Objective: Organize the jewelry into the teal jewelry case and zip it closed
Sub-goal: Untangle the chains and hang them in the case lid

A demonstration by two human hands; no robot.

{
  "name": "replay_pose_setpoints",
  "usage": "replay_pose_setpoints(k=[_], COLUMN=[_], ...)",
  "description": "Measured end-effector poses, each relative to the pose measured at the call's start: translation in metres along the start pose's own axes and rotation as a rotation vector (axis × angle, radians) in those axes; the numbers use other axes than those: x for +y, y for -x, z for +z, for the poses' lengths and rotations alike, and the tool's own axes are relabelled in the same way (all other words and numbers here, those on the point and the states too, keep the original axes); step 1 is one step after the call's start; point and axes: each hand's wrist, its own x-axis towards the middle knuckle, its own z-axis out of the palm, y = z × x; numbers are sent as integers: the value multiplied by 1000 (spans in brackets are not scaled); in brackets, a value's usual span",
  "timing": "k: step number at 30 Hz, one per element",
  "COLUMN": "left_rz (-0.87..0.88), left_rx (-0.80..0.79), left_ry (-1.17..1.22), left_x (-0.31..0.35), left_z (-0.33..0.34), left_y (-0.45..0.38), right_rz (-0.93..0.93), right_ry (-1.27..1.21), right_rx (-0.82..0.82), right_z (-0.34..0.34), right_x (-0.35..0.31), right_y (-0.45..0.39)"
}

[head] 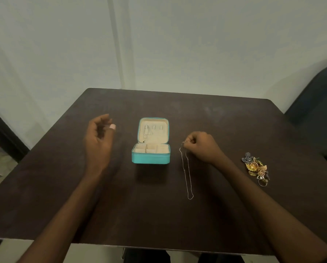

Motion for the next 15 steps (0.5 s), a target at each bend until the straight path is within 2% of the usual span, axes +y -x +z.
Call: replay_pose_setpoints(k=[3,5,11,13,15], left_rz=[169,220,65,28,6], left_rx=[-76,-191,-760,-829,-826], left_ry=[-1,39,72,218,252], left_x=[31,58,125,141,154], left_z=[10,25,69,73,72], left_y=[1,7,30,35,40], right_rz=[-66,-104,-209,-237,-266], right_ry=[-207,-353,-517,-557,-601], right_rx=[-15,-40,-49,-30,-16], right_z=[-25,-43,-91,-106,-119], right_x=[-15,-28,-63,-70,-74], right_y=[17,30,65,76,88])
